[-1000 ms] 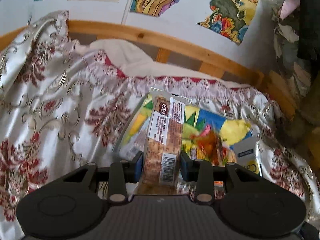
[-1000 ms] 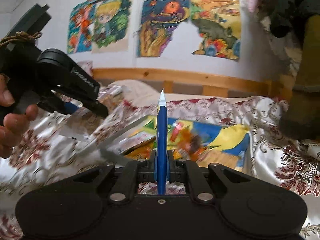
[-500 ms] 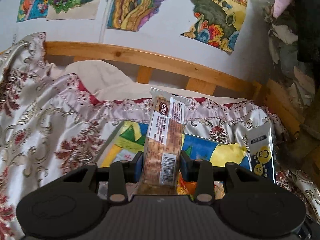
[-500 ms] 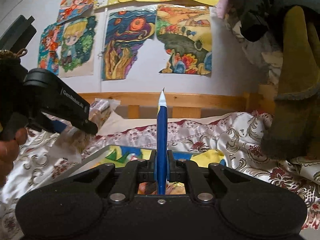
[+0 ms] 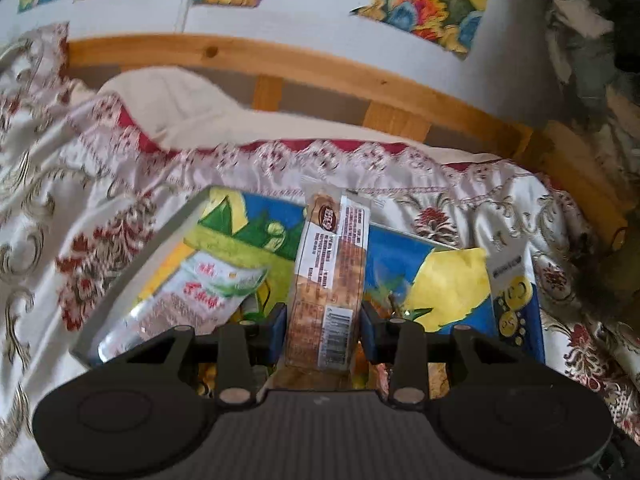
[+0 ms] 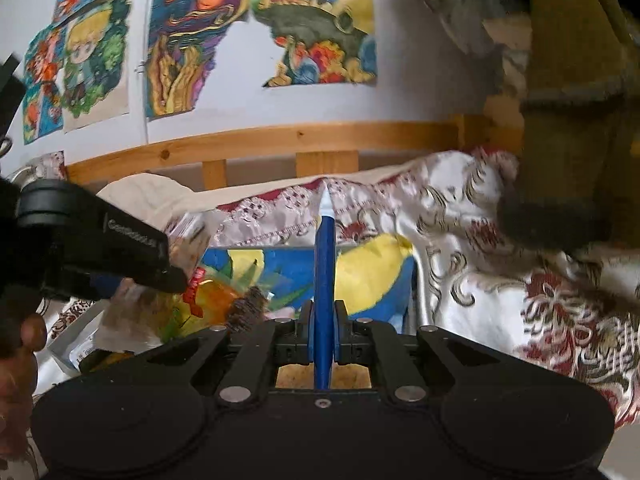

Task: Organize snacks
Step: 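Lower both held snacks into the tray and open both tools, then lift both tools up away from the tray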

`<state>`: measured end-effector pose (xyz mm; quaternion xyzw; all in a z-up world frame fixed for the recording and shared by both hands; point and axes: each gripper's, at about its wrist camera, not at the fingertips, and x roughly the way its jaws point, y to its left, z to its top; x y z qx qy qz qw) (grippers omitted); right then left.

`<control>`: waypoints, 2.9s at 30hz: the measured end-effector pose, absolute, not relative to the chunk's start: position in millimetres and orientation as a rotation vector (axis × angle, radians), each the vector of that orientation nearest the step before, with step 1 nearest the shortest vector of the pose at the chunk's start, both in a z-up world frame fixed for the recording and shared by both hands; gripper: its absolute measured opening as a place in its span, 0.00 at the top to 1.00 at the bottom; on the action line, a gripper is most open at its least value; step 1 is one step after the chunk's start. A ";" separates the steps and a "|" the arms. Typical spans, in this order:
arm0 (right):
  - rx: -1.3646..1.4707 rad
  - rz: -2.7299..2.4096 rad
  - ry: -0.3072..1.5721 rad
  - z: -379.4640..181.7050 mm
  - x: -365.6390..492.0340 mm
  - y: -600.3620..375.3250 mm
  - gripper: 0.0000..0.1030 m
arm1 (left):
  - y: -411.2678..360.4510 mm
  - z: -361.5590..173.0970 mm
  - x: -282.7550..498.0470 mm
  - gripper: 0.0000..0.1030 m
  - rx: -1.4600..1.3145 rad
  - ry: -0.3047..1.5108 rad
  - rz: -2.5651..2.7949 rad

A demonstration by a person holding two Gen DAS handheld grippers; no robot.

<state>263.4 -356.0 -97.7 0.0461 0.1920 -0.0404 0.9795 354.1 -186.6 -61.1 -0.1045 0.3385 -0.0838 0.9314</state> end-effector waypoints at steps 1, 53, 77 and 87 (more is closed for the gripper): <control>0.095 -0.083 0.389 -99.1 263.5 -356.9 0.92 | -185.7 -63.1 354.8 0.62 -0.224 0.696 -0.162; 0.086 -0.127 0.342 -87.0 251.6 -359.1 0.17 | -168.2 -44.7 327.4 0.01 -0.133 0.567 -0.122; 0.089 -0.171 0.158 -22.5 172.7 -341.9 0.01 | -106.8 -8.1 248.2 0.00 -0.123 0.436 -0.034; 0.130 -0.165 0.134 -13.0 129.7 -331.2 0.01 | -87.5 -5.7 204.3 0.00 -0.119 0.404 -0.020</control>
